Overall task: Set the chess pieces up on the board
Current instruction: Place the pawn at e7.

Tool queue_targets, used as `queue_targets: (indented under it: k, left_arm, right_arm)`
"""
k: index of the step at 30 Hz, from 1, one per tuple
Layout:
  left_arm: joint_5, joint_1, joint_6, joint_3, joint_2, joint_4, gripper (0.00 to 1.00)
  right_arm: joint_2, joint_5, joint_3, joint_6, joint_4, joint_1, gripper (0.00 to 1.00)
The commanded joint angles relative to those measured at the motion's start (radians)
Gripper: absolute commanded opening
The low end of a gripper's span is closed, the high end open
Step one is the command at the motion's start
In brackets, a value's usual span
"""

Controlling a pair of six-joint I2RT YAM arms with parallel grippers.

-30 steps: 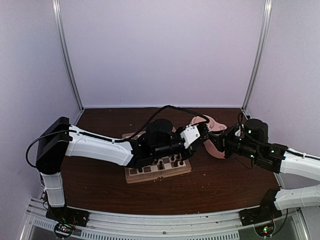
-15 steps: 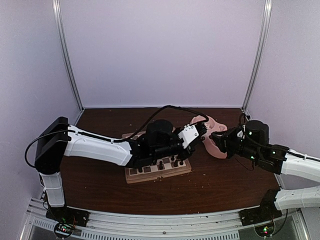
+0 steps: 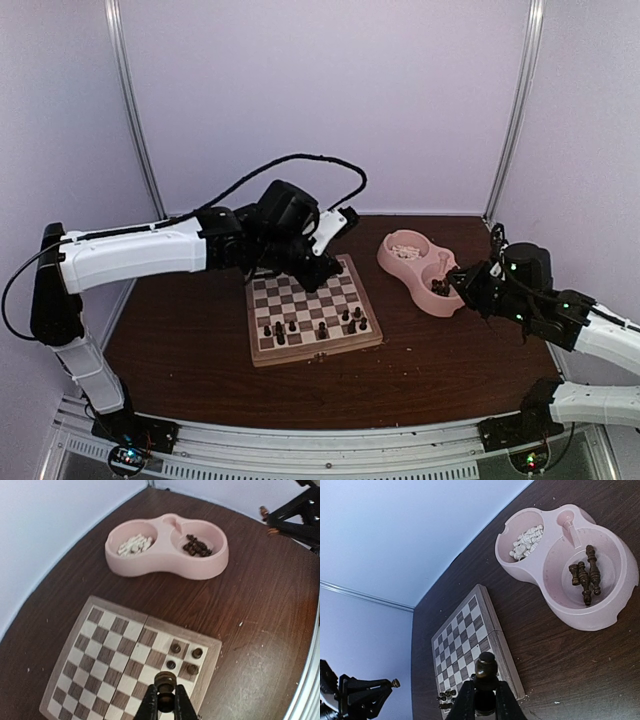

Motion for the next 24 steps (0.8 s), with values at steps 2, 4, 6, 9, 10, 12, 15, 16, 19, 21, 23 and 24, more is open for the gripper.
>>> queue_targets:
  k: [2,4,6,9,10,12,15,16,19,21,23,24]
  left_arm:
    - [0.157,0.112,-0.091,0.057,0.004,-0.421,0.00]
    - [0.137,0.135,-0.073,0.064,0.016,-0.464,0.00]
    - [0.107,0.140,-0.050,0.073,0.034,-0.484,0.00]
    - [0.108,0.140,-0.033,0.092,0.072,-0.485,0.00]
    - [0.109,0.140,-0.026,0.100,0.083,-0.484,0.00]
    - [0.108,0.140,-0.015,0.122,0.125,-0.485,0.00]
    - [0.106,0.140,-0.007,0.146,0.175,-0.483,0.00]
    - [0.105,0.140,-0.005,0.153,0.191,-0.481,0.00]
    - [0.119,0.140,-0.001,0.171,0.235,-0.472,0.00]
    - [0.124,0.140,0.001,0.182,0.263,-0.472,0.00]
    - [0.127,0.140,0.006,0.189,0.286,-0.472,0.00]
    - [0.126,0.140,0.006,0.190,0.293,-0.472,0.00]
  right_arm:
    - [-0.029,0.027,0.058,-0.207,-0.099,-0.004,0.07]
    - [-0.034,0.027,0.074,-0.238,-0.120,-0.004,0.07]
    - [-0.040,0.032,0.082,-0.250,-0.137,-0.005,0.07]
    - [-0.046,0.028,0.078,-0.253,-0.138,-0.005,0.07]
    - [-0.047,0.025,0.075,-0.253,-0.137,-0.005,0.07]
    - [-0.046,0.022,0.072,-0.256,-0.134,-0.004,0.07]
    - [-0.043,0.014,0.073,-0.271,-0.132,-0.005,0.07]
    - [-0.042,0.013,0.075,-0.278,-0.133,-0.005,0.07]
    - [-0.037,0.014,0.082,-0.296,-0.134,-0.004,0.07]
    - [-0.032,0.015,0.083,-0.300,-0.133,-0.004,0.07]
    - [-0.026,0.013,0.084,-0.302,-0.131,-0.004,0.07]
    - [-0.022,0.011,0.084,-0.304,-0.129,-0.004,0.06]
